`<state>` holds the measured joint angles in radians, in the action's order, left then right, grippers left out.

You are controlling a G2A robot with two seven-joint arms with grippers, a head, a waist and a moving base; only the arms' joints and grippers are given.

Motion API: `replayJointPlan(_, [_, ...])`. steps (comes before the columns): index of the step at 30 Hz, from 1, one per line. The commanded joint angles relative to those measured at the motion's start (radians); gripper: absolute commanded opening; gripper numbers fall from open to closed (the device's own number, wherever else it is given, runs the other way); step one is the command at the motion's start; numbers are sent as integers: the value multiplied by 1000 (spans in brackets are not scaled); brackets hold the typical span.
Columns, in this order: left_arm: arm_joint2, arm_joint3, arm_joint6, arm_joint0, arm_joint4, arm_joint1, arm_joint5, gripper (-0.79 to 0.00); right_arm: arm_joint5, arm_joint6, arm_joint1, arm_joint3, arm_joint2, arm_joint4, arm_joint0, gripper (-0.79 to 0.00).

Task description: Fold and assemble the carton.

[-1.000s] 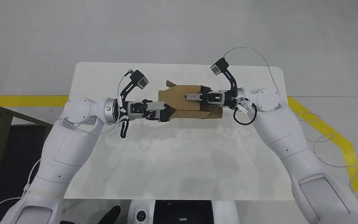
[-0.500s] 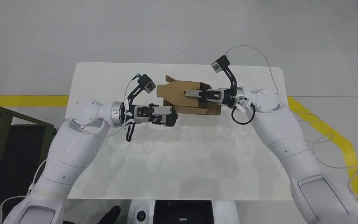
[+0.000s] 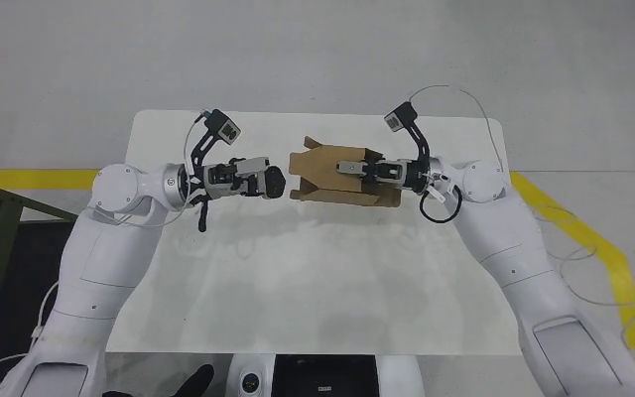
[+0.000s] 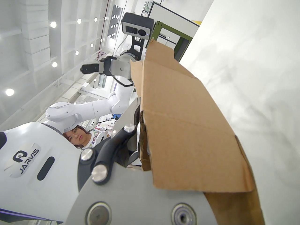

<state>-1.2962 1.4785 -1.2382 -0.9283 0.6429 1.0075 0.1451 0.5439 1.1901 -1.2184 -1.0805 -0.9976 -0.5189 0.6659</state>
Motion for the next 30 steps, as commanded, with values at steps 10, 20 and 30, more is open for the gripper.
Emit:
replayJointPlan(10, [12,-138,28,12,-187,-8,47,0,-17,30,9,-90,-33,-39,32,-785])
replayJointPlan(20, [115,-158,32,61,-266,9,71,0,-24,17,11,-139,-50,-74,59,-785])
replayJointPlan(30, [167,-169,34,86,-254,23,81,0,-24,20,5,-146,-46,-93,60,-785])
